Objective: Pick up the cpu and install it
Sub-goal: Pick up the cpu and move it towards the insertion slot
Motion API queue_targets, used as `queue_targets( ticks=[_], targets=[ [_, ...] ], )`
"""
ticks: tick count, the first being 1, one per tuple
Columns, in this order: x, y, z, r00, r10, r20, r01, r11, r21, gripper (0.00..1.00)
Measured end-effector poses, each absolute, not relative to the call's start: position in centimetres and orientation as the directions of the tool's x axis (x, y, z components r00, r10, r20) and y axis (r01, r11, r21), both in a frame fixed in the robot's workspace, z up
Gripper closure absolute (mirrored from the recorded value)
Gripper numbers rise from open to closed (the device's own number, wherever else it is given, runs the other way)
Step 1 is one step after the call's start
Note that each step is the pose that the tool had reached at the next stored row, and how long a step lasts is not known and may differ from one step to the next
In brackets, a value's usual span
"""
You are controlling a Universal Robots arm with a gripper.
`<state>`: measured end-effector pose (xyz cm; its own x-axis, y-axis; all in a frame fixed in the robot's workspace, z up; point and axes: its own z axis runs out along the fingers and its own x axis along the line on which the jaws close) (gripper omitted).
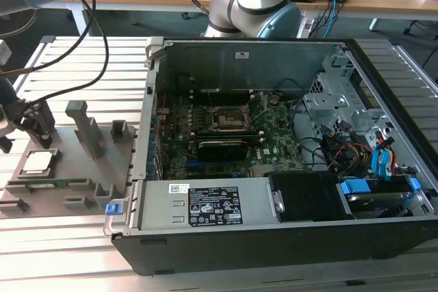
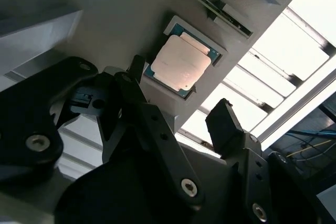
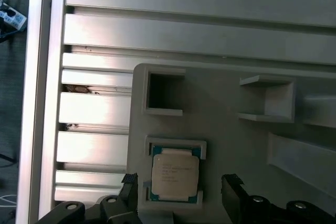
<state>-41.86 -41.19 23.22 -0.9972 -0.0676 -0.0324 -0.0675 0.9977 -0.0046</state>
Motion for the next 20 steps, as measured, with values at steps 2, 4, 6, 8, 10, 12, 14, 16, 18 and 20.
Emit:
queue_targets(
  ticks=[2,4,6,8,10,12,14,16,18,20],
  targets=[
    [-41.9,-41.2,23.1,-0.997,-0.068,-0.032,-0.067,0.998,-0.005,0.26],
    [-41.9,-41.2,22.8,-0.997,-0.068,-0.032,-0.067,0.998,-0.005,0.26],
    [-41.9,-41.2,22.7,-0.997,-0.068,-0.032,-0.067,0.998,-0.005,0.26],
    [-41.9,-41.2,22.5,-0.997,-0.068,-0.032,-0.068,0.998,-0.005,0.26],
    [-41.9,-41.2,22.3,-0.997,-0.068,-0.032,-0.068,0.998,-0.005,0.26],
    [-41.9,-41.2,22.1,-0.997,-0.068,-0.032,-0.067,0.998,-0.005,0.26],
    [-41.9,-41.2,21.9,-0.997,-0.068,-0.032,-0.067,0.998,-0.005,0.26],
    [-41.9,-41.2,21.6,-0.997,-0.068,-0.032,-0.067,0.998,-0.005,0.26],
    [-41.9,-41.2,21.4,-0.997,-0.068,-0.032,-0.067,0.998,-0.005,0.26],
    [-41.9,-41.2,21.2,-0.997,-0.068,-0.032,-0.068,0.998,-0.005,0.26]
  ],
)
